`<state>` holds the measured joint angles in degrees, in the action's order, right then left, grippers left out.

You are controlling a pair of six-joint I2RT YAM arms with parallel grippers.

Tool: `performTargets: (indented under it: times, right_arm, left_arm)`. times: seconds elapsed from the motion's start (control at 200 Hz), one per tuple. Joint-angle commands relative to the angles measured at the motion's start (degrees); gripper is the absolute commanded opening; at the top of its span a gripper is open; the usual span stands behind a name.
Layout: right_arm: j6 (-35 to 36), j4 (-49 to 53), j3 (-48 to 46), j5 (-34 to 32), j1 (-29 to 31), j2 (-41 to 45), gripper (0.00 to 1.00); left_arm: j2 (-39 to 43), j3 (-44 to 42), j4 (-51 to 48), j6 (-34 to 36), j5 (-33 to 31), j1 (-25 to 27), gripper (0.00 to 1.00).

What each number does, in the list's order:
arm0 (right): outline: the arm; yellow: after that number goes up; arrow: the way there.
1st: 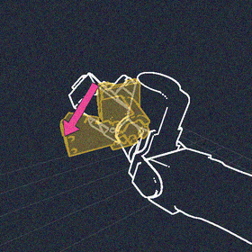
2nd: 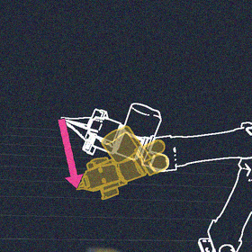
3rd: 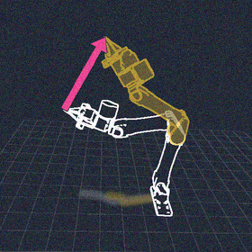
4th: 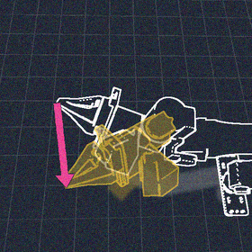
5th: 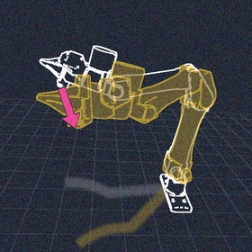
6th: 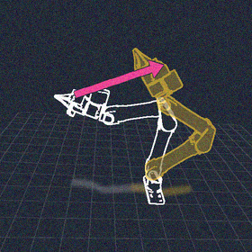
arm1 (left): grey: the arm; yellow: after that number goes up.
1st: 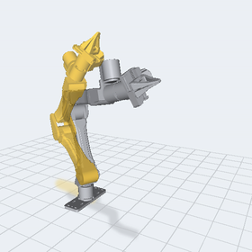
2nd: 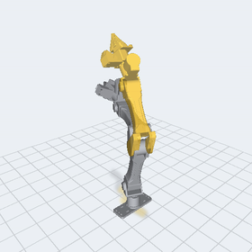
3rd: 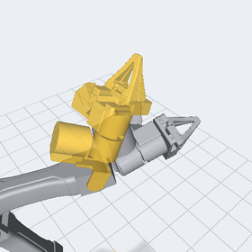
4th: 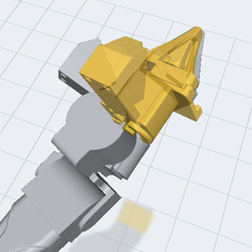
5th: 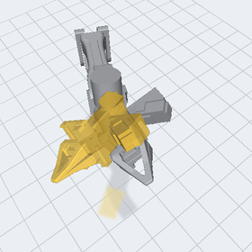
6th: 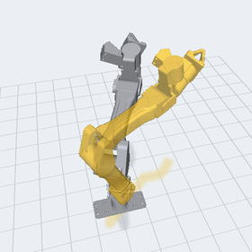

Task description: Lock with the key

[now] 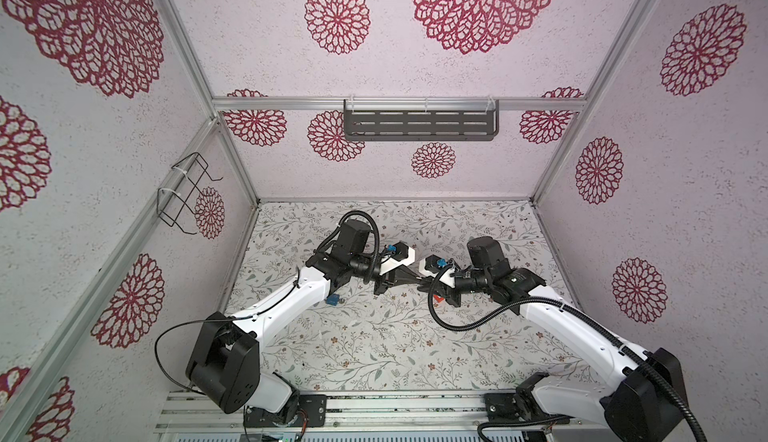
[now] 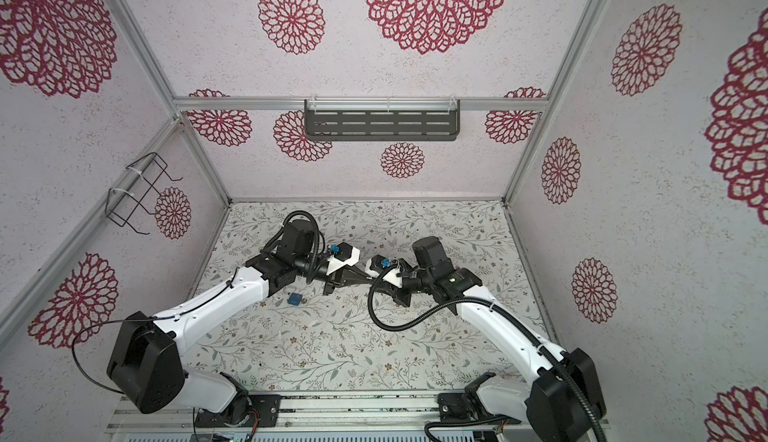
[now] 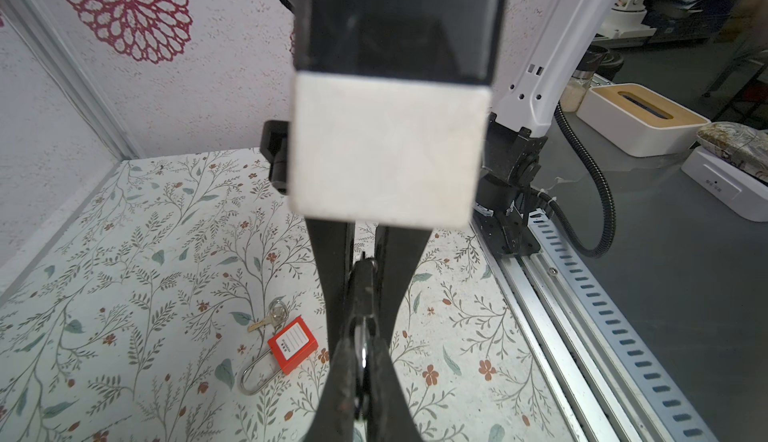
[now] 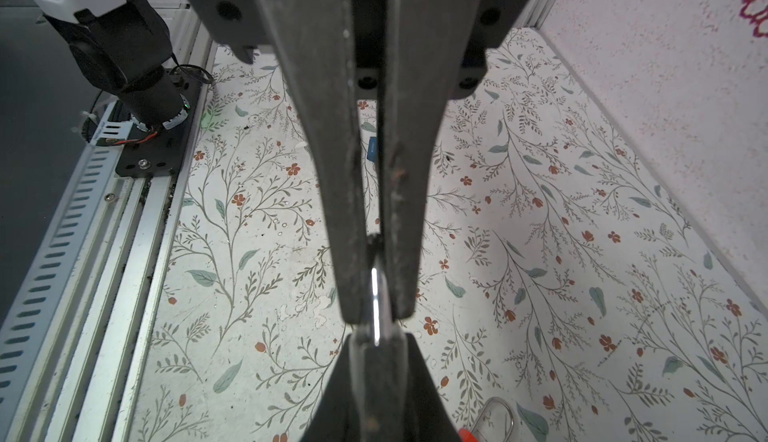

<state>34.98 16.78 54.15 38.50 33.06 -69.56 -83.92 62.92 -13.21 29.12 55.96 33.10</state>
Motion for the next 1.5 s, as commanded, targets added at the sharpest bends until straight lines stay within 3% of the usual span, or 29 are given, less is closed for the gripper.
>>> performTargets:
  times: [0.0,0.075,0.16,0.25,0.32,0.41,0.656,1.156,1.491]
  right_arm:
    - [1.25,-7.98,2.88,1.08,0.78,3.23,0.00]
    - [1.22,-6.87,2.14,-0.18,0.69,3.95,0.00]
    - [1.10,-5.81,1.49,-1.45,0.60,4.59,0.14]
    - [1.14,-4.86,1.05,-1.92,0.52,5.06,0.21]
    - [0.98,-4.52,0.87,-1.94,0.52,5.41,0.35]
    - [0.81,-4.08,0.74,-2.19,0.52,5.78,0.43]
    - [-0.19,-1.92,-0.81,-2.89,0.52,8.29,0.54]
    - [-2.27,1.47,-4.52,-9.33,0.59,15.49,0.52]
    - [-2.26,-0.55,-3.79,-6.78,0.60,12.62,0.38]
  left_arm:
    - [1.98,-0.95,-4.57,0.72,1.08,0.15,0.00]
    - [2.86,-0.86,-5.60,0.93,1.21,-0.94,0.00]
    - [3.69,-0.71,-6.59,1.32,1.25,-1.60,0.00]
    - [4.45,-0.78,-6.93,1.37,0.82,-1.90,0.00]
    - [4.89,-0.78,-7.00,1.33,0.41,-1.99,0.00]
    - [5.40,-0.91,-7.09,1.20,-0.06,-2.21,0.00]
    - [7.01,-1.64,-5.35,-0.18,-1.64,-2.86,0.00]
    - [9.03,-5.63,1.62,-4.82,-0.69,-3.12,0.00]
    - [9.39,-5.92,1.41,-4.49,-0.42,-2.78,0.00]
